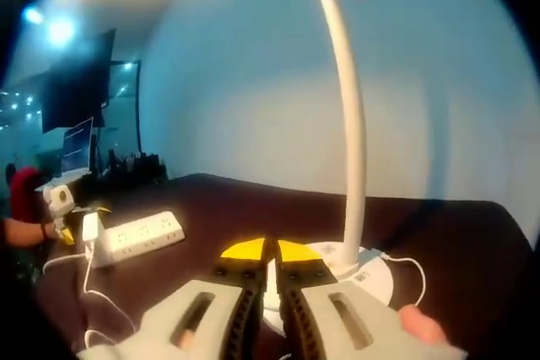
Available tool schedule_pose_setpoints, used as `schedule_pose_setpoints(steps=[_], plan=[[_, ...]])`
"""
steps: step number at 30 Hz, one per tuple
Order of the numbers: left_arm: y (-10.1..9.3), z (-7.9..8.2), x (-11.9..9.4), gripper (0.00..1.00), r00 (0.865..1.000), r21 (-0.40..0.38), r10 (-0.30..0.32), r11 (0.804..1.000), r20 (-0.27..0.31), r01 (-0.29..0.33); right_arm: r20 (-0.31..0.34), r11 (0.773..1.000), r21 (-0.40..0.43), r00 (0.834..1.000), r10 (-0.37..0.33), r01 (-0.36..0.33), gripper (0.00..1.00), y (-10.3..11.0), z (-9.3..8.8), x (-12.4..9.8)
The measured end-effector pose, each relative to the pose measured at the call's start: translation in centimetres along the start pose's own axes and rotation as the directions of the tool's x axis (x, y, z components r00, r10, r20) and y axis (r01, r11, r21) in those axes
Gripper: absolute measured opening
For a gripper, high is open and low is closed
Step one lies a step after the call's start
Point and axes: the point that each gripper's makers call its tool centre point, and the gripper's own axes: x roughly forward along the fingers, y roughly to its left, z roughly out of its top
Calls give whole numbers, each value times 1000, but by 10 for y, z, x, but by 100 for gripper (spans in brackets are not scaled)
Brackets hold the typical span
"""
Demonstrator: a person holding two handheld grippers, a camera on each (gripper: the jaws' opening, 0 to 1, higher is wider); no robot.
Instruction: Insert the desk lamp plug into the socket, turn on the power strip switch, turn on the lamp switch, then turn off the lamp switch, turn off the power strip switch, and remove the plug from the socket.
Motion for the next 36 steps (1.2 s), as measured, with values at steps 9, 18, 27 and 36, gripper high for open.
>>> schedule_pose_setpoints(steps=[9, 18, 27, 36], plan=[[0, 1, -6, 65, 1000, -18, -20, 1000, -17, 20, 14, 1000, -1, 1000, 14, -14, 7, 4, 7, -2], [-2, -6, -5, 60, 997, -36, -36, 999, -61, 34, -5, 994, -89, 998, 67, -67, 15, 36, 12, 0], [-5, -1, -5, 55, 998, -23, -48, 999, -27, 48, -24, 971, -155, 983, 182, -183, 29, 60, 15, 0], [-10, 16, -8, 56, 999, -66, -28, 997, 44, 31, -16, 936, -173, 951, 309, -308, 30, 86, 23, -6]])
